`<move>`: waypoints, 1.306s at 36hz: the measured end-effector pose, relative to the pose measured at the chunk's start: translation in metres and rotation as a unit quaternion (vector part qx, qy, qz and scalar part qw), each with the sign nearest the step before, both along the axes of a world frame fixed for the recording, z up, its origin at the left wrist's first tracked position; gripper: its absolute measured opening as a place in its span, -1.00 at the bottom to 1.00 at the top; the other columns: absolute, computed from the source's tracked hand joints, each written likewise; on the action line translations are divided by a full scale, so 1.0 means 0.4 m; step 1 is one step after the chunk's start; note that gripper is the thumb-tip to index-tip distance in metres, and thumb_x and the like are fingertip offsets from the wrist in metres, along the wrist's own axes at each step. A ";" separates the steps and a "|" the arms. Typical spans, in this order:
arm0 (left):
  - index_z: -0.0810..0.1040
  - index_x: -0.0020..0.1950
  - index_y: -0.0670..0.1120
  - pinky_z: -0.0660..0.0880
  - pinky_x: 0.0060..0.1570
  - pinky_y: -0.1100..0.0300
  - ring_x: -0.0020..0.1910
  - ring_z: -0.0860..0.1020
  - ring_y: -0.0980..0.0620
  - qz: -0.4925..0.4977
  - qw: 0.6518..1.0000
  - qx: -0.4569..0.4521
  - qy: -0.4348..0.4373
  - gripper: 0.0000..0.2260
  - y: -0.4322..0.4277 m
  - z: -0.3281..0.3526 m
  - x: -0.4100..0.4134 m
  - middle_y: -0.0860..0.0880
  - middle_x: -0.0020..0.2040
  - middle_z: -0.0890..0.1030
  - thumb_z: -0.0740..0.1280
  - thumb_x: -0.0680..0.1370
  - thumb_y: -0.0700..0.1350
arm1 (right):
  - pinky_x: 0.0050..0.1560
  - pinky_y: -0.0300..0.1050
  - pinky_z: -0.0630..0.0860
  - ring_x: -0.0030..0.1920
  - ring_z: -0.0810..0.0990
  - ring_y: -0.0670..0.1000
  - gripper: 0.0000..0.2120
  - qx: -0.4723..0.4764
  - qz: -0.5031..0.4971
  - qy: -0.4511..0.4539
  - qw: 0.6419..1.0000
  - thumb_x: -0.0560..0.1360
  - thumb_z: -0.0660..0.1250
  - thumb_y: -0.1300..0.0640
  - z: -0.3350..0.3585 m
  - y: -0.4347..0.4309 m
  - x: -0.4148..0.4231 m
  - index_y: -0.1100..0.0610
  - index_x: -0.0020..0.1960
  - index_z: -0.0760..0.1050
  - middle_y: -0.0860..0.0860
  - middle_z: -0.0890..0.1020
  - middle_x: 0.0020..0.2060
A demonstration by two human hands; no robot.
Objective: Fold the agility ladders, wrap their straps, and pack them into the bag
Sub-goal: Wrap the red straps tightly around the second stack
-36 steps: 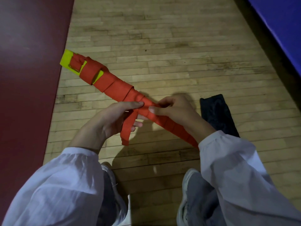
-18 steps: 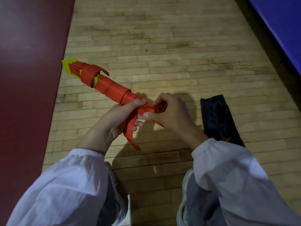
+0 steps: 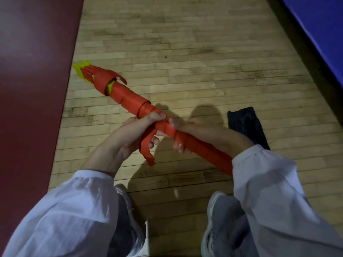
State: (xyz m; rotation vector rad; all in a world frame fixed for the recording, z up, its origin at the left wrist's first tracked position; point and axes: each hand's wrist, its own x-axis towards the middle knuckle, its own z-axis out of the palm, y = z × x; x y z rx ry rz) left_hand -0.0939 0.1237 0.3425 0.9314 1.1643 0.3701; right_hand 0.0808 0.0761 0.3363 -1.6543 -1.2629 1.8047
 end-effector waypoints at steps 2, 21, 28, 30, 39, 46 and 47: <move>0.57 0.00 -0.16 0.40 -0.55 0.32 -0.53 0.47 0.10 -0.001 1.000 -0.002 0.005 -0.79 0.000 0.000 0.000 -0.08 -0.29 0.66 0.35 0.52 -0.02 | -0.05 -0.02 0.56 -0.18 0.64 0.06 -0.29 -0.003 0.000 -0.001 1.000 0.35 0.23 -0.31 0.002 -0.001 -0.002 0.32 0.11 0.55 0.24 0.68 -0.07; 0.55 0.08 -0.17 0.52 -0.46 0.28 -0.39 0.59 0.06 -0.068 0.995 -0.070 -0.012 -0.51 0.021 -0.010 -0.017 -0.17 0.04 0.68 0.37 0.35 0.17 | -0.30 -0.31 0.52 -0.30 0.64 -0.15 -0.66 0.086 -0.089 -0.077 0.989 0.45 0.37 -0.21 -0.025 0.011 -0.010 0.04 0.00 0.58 0.02 0.70 -0.18; 0.59 0.12 -0.23 0.47 -0.51 0.31 -0.43 0.56 0.09 -0.029 0.998 -0.046 -0.024 -0.65 0.018 -0.006 -0.006 -0.16 -0.03 0.69 0.30 0.55 0.03 | -0.20 -0.23 0.48 -0.13 0.59 -0.15 -0.64 0.131 -0.129 -0.169 0.968 0.35 0.46 -0.24 -0.040 0.011 -0.015 -0.09 0.04 0.53 -0.13 0.62 -0.12; 0.57 0.08 -0.21 0.45 -0.54 0.31 -0.46 0.54 0.08 -0.005 0.999 -0.044 -0.028 -0.72 0.016 -0.005 -0.004 -0.10 -0.19 0.69 0.31 0.56 -0.01 | -0.24 -0.26 0.43 -0.13 0.58 -0.18 -0.57 0.136 -0.133 -0.177 0.966 0.32 0.48 -0.25 -0.040 0.007 -0.020 -0.08 0.08 0.52 -0.16 0.60 -0.11; 0.54 -0.10 -0.20 0.35 -0.62 0.33 -0.59 0.44 0.11 0.062 0.998 0.001 0.012 -0.85 -0.003 -0.010 0.007 0.00 -0.48 0.59 0.33 0.57 -0.11 | -0.23 -0.31 0.42 -0.19 0.50 -0.23 -0.51 0.198 -0.113 -0.255 0.940 0.29 0.48 -0.27 -0.042 0.001 -0.051 -0.07 0.11 0.48 -0.25 0.49 -0.22; 0.56 -0.15 -0.20 0.34 -0.61 0.34 -0.59 0.43 0.12 0.052 0.999 0.007 0.004 -0.84 -0.004 -0.004 0.006 -0.06 -0.40 0.65 0.31 0.57 -0.14 | -0.22 -0.28 0.41 -0.08 0.51 -0.22 -0.56 0.138 -0.081 -0.165 0.973 0.41 0.34 -0.30 -0.019 0.010 -0.020 -0.06 0.15 0.48 -0.15 0.54 -0.05; 0.57 -0.14 -0.20 0.35 -0.60 0.34 -0.59 0.43 0.11 0.042 0.999 0.011 0.003 -0.85 -0.004 -0.001 0.006 -0.07 -0.38 0.66 0.31 0.57 -0.14 | -0.21 -0.28 0.41 -0.09 0.51 -0.22 -0.58 0.123 -0.073 -0.157 0.977 0.42 0.33 -0.28 -0.015 0.014 -0.012 -0.05 0.15 0.50 -0.14 0.54 -0.06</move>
